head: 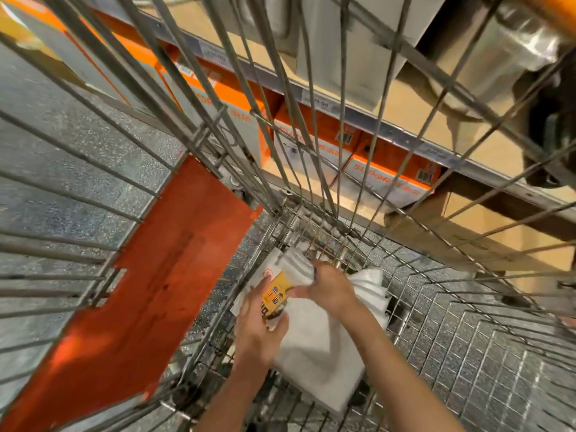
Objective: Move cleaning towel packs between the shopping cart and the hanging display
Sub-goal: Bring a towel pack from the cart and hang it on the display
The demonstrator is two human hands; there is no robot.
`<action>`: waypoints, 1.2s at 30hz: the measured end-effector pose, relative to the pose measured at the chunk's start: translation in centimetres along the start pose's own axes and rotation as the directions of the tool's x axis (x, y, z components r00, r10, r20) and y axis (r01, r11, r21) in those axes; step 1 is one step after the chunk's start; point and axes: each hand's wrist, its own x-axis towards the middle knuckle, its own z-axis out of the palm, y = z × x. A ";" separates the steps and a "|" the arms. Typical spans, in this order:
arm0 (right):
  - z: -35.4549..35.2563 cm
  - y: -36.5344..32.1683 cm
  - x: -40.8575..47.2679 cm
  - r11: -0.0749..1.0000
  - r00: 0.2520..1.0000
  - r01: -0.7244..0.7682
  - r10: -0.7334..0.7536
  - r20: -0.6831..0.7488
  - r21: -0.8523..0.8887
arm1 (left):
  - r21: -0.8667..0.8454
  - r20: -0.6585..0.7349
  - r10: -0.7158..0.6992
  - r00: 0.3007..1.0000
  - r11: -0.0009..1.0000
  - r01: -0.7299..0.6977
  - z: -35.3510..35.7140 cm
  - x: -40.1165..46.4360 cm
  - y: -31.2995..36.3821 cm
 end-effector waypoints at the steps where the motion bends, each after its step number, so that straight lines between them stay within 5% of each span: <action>1: 0.0 0.0 -0.1 1.000 1.000 0.013 -0.013 0.006 0.007 | 0.012 0.006 0.002 1.000 1.000 -0.003 -0.1 0.0 0.0; 10: 0.1 -1.1 -3.5 0.932 0.990 0.137 -0.119 -0.074 0.335 | 0.202 -0.055 0.119 0.991 0.974 -0.106 0.0 -1.5 2.4; 17: -6.0 -3.3 -11.1 0.825 0.955 0.238 -0.104 -0.277 0.512 | 0.318 0.095 0.350 0.932 0.876 -0.362 -2.0 -4.4 9.5; 24: -14.9 -8.7 -21.7 0.680 0.853 0.418 -0.066 -0.517 0.603 | 0.412 -0.005 0.578 0.816 0.745 -0.525 -5.5 -6.7 20.1; 26: -17.3 -10.2 -25.3 0.651 0.819 0.489 -0.113 -0.563 0.581 | 0.470 -0.001 0.675 0.738 0.651 -0.596 -6.8 -7.6 23.2; 31: -21.7 -13.6 -34.1 0.546 0.745 0.616 -0.171 -0.645 0.567 | 0.245 -0.009 0.785 0.620 0.603 -0.759 -11.5 -12.9 31.8; 36: -23.7 -16.2 -40.9 0.468 0.692 0.689 -0.198 -0.695 0.553 | 0.281 0.016 0.822 0.569 0.543 -0.792 -16.0 -17.3 37.7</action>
